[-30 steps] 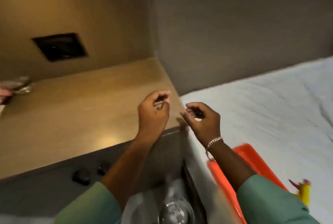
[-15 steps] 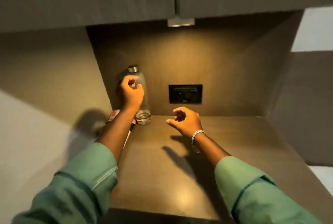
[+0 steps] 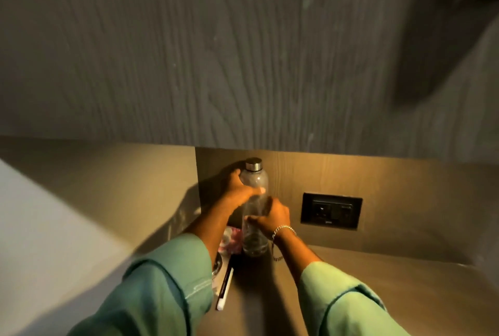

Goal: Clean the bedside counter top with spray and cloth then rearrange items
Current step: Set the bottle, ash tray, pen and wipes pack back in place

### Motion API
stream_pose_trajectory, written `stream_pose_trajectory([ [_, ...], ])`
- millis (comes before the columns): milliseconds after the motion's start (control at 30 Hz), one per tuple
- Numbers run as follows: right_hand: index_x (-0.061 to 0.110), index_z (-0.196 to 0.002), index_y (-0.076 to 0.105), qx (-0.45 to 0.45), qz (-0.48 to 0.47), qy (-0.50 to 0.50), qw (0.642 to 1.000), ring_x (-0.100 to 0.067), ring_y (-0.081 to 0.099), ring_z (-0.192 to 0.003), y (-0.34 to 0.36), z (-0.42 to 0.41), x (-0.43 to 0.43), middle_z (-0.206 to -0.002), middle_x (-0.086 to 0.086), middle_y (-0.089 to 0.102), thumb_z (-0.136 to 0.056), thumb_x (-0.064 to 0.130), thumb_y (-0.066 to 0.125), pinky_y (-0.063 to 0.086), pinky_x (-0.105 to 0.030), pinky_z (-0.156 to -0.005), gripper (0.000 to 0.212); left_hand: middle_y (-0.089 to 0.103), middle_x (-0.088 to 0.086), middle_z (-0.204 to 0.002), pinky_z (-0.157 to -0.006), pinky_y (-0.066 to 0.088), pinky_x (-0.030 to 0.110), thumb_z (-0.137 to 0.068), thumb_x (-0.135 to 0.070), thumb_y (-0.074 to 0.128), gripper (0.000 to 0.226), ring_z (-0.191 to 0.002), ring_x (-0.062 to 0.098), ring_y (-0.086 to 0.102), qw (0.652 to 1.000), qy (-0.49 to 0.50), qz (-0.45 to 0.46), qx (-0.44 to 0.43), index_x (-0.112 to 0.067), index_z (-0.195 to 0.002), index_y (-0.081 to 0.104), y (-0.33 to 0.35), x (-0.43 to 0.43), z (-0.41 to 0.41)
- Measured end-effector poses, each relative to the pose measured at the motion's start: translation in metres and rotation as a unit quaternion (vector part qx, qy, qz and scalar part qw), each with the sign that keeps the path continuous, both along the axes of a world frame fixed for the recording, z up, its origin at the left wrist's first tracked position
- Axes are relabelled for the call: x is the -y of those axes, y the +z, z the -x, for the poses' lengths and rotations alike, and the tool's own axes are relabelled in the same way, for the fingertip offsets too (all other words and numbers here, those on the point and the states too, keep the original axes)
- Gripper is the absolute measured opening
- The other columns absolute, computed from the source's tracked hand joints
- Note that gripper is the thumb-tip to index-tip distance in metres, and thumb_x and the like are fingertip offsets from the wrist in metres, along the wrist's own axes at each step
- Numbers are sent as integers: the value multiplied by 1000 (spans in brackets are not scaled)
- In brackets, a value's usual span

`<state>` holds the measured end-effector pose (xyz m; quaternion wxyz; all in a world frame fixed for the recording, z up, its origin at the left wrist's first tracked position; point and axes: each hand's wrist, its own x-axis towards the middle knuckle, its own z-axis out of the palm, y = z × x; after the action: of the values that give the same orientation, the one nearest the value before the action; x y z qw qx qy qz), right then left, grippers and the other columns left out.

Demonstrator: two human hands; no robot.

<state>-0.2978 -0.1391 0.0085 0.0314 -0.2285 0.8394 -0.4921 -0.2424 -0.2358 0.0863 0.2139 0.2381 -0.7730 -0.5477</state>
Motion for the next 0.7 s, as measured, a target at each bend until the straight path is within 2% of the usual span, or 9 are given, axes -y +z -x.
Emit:
stream_pose_trajectory([
  [167, 15, -132, 50, -11, 55, -30, 998, -27, 62, -114, -11, -13, -1, -124, -11, 63, -65, 34, 87, 55, -43, -94, 79, 42, 16, -146, -105, 40, 37, -67, -13, 84, 99, -132, 29, 44, 1000, 5, -14, -8, -5, -145, 25, -1, 1, -9],
  [267, 15, -125, 56, -50, 58, -54, 996, -24, 63, -106, -1, -20, -25, -116, -9, 67, -61, 41, 87, 55, -34, -89, 76, 52, 18, -136, -94, 44, 30, -63, -13, 86, 90, -123, 29, 52, 999, 7, 4, -45, 0, -138, 39, 4, -18, -13],
  [333, 16, -120, 60, -72, 58, -83, 992, -23, 64, -102, 9, -23, -55, -110, -7, 70, -57, 43, 88, 53, -32, -86, 74, 62, 17, -106, -75, 46, 22, -61, -11, 88, 60, -97, 26, 60, 996, -20, 29, -79, 4, -109, 55, 9, -41, -11],
  [367, 17, -118, 61, -79, 59, -93, 991, -22, 65, -102, 15, -22, -70, -110, -7, 71, -55, 43, 89, 53, -32, -86, 74, 58, 15, -89, -63, 42, 18, -60, -11, 88, 46, -82, 22, 55, 994, -35, 45, -95, 0, -92, 57, 13, -52, -9],
  [400, 17, -118, 61, -80, 59, -107, 989, -22, 66, -102, 20, -20, -90, -110, -6, 71, -54, 42, 90, 54, -33, -87, 74, 55, 13, -81, -57, 39, 17, -59, -12, 89, 42, -75, 19, 49, 991, -58, 61, -102, -3, -85, 58, 16, -68, -5],
  [433, 15, -117, 62, -76, 61, -119, 988, -22, 67, -101, 24, -19, -111, -109, -7, 72, -54, 39, 90, 56, -34, -88, 74, 60, 12, -80, -59, 43, 18, -58, -14, 89, 39, -73, 18, 49, 988, -79, 77, -104, -4, -84, 62, 18, -84, 1],
  [500, 13, -112, 62, -61, 65, -142, 986, -23, 69, -98, 32, -13, -160, -106, -10, 73, -54, 29, 91, 58, -39, -89, 67, 71, 13, -93, -76, 52, 30, -57, -15, 90, 45, -78, 18, 59, 981, -133, 89, -111, -4, -95, 68, 21, -124, 13],
  [567, 13, -108, 61, -58, 52, -175, 982, -22, 66, -95, 36, -6, -205, -103, -9, 71, -54, 27, 91, 56, -35, -88, 63, 72, 14, -102, -85, 54, 35, -57, -17, 91, 52, -86, 17, 64, 975, -169, 75, -120, -5, -103, 68, 23, -164, 25],
  [700, 8, -111, 60, -47, 48, -246, 967, -22, 59, -95, 38, 9, -295, -103, -11, 67, -56, 22, 94, 52, -24, -77, 66, 73, 2, -95, -80, 55, 32, -55, -41, 89, 55, -87, 16, 67, 959, -231, 137, -92, -16, -100, 71, 25, -247, 58],
])
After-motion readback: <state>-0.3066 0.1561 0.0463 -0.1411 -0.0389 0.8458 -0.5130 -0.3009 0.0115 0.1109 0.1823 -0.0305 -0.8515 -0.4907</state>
